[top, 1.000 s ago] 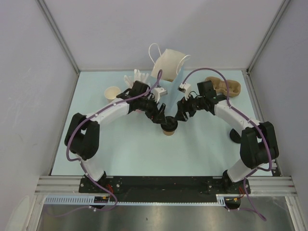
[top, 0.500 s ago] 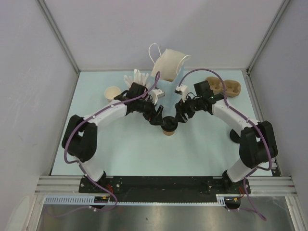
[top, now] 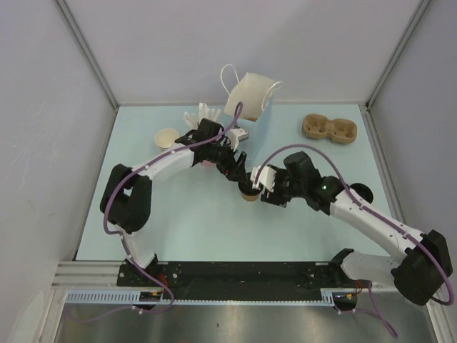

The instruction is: Pack the takeout coffee

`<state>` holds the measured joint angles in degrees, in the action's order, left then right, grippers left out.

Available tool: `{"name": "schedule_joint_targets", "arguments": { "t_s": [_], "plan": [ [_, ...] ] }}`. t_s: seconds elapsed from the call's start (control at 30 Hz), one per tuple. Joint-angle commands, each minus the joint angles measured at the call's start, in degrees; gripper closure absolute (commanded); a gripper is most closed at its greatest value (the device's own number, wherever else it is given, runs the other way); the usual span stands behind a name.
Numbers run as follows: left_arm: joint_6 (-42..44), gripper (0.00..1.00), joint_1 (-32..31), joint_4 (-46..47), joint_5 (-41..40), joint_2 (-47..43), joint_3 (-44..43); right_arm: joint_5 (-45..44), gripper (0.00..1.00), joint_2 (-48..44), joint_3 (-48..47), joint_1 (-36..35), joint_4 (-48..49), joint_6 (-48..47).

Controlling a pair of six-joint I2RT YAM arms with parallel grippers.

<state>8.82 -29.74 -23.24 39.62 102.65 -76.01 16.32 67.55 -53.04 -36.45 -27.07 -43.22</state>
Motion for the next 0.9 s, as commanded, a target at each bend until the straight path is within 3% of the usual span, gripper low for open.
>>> {"name": "schedule_joint_targets", "arguments": {
  "t_s": [0.0, 0.33, 0.47, 0.87],
  "plan": [
    [-0.9, 0.13, -1.0, 0.8, 0.4, 1.3, -2.4, -13.6, 0.37, -4.7, 7.8, -6.4, 7.9, -7.5],
    [-1.3, 0.13, -2.4, 0.2, -0.4, 3.8, -4.5, -21.6, 0.45, -7.0, 18.5, -15.4, 21.7, -12.8],
    [-2.2, 0.13, -2.4, 0.0, 0.3, 4.7, -4.8, -23.1, 0.52, -5.5, 23.3, -18.4, 31.7, -14.3],
    [-2.0, 0.13, -2.5, 0.4, -0.7, 5.6, -2.7, -28.4, 0.52, 0.4, 31.2, -23.8, 52.9, -17.8]
  ]
}}
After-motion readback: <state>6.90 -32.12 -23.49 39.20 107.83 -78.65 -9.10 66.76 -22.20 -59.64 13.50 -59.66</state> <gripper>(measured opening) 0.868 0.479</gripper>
